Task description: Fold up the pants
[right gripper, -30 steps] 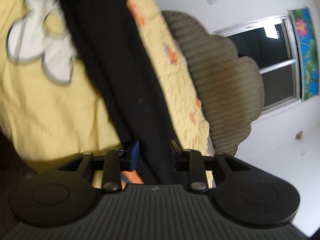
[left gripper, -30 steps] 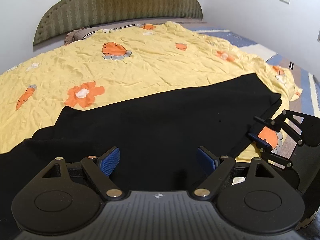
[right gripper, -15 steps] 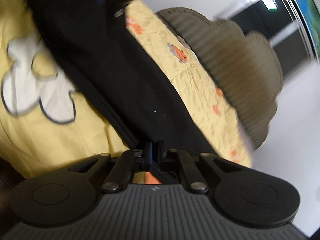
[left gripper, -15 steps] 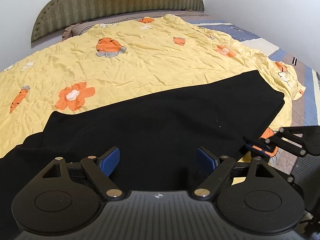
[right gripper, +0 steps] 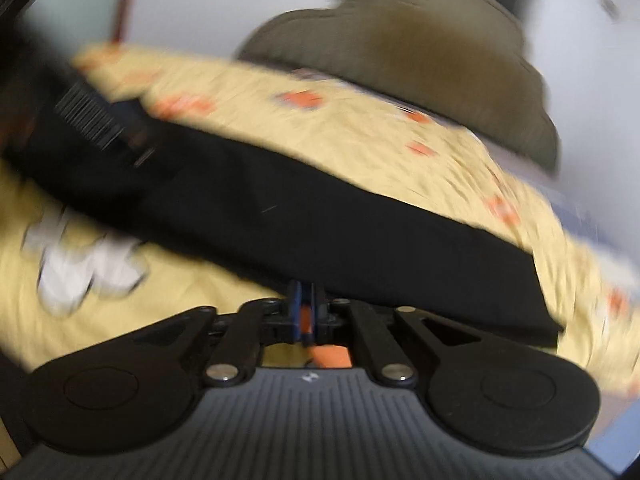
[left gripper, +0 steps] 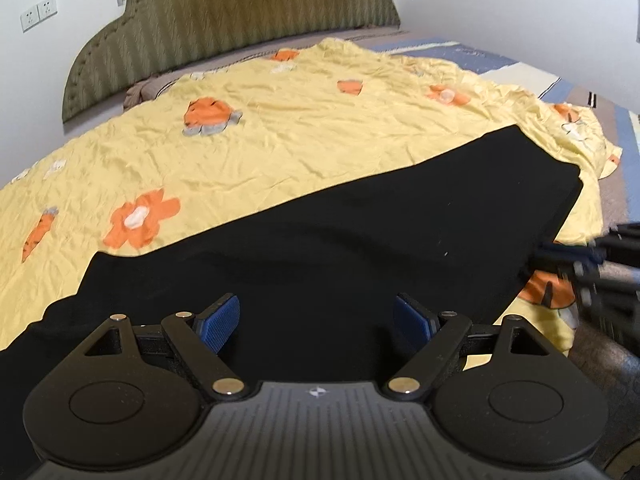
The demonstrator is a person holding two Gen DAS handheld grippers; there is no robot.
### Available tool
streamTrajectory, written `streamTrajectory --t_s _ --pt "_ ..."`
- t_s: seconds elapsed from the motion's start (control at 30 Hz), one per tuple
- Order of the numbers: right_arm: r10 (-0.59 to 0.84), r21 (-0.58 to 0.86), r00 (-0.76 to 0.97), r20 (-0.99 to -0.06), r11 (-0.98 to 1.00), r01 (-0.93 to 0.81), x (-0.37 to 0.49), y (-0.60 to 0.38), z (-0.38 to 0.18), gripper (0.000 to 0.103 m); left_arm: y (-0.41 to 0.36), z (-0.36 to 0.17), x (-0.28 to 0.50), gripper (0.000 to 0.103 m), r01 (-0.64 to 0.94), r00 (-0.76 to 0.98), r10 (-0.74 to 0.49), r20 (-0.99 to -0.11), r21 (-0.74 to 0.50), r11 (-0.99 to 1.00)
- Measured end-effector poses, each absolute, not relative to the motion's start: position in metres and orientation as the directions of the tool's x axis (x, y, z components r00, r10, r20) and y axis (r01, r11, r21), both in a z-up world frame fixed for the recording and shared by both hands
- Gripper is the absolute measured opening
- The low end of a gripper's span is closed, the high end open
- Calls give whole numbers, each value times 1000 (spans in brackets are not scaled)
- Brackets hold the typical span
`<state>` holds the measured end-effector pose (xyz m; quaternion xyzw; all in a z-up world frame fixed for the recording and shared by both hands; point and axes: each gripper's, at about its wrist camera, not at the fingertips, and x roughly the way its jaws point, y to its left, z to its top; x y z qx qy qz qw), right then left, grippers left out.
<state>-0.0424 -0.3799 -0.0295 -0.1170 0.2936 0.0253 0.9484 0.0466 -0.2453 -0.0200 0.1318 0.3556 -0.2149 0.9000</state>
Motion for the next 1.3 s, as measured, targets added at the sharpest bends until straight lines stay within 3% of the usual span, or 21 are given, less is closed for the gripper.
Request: streamTrajectory --t_s 0.1,0.17,0.23,0.33,0.5,0.7,0.87,1.1,1.13,1.17,1.2,1.3 --pt "-80 -95 826 -557 995 32 -27 -403 -26 12 -249 -25 46 84 472 676 -282 -681 107 875" --pt "-104 -40 811 -576 994 99 -15 -414 -30 24 -251 -31 47 84 473 681 -276 -678 120 873" --pt "-99 26 789 -606 989 144 -4 -425 -37 29 -254 -39 48 84 484 663 -265 -700 132 865" --pt "-77 83 782 -618 983 162 -1 -437 -44 29 -254 -49 49 84 512 616 -268 -741 118 851" --pt "-70 69 771 -633 987 146 -21 -439 -39 29 -250 -45 42 84 528 620 -301 -724 103 843" --pt "-229 222 792 -566 883 413 -45 -508 -34 30 -251 -50 45 84 520 609 -303 -733 81 850" --pt "-287 291 786 -547 815 500 -39 -547 -38 31 -250 -51 45 84 518 610 -301 -733 81 852" --pt "-288 338 765 -576 768 544 -12 -571 -47 30 -253 -52 46 84 519 611 -296 -734 89 850" --pt "-285 344 764 -579 764 546 -11 -573 -49 26 -253 -52 46 84 519 612 -296 -734 90 850" --pt "-283 349 766 -577 762 545 -9 -574 -49 12 -253 -52 46 84 518 611 -296 -734 88 851" --pt "-277 353 767 -579 763 542 -8 -575 -50 6 -253 -52 46 84 518 611 -297 -734 88 851" --pt "-271 368 774 -572 758 538 -10 -574 -51 5 -253 -51 47 84 515 613 -298 -732 85 853"
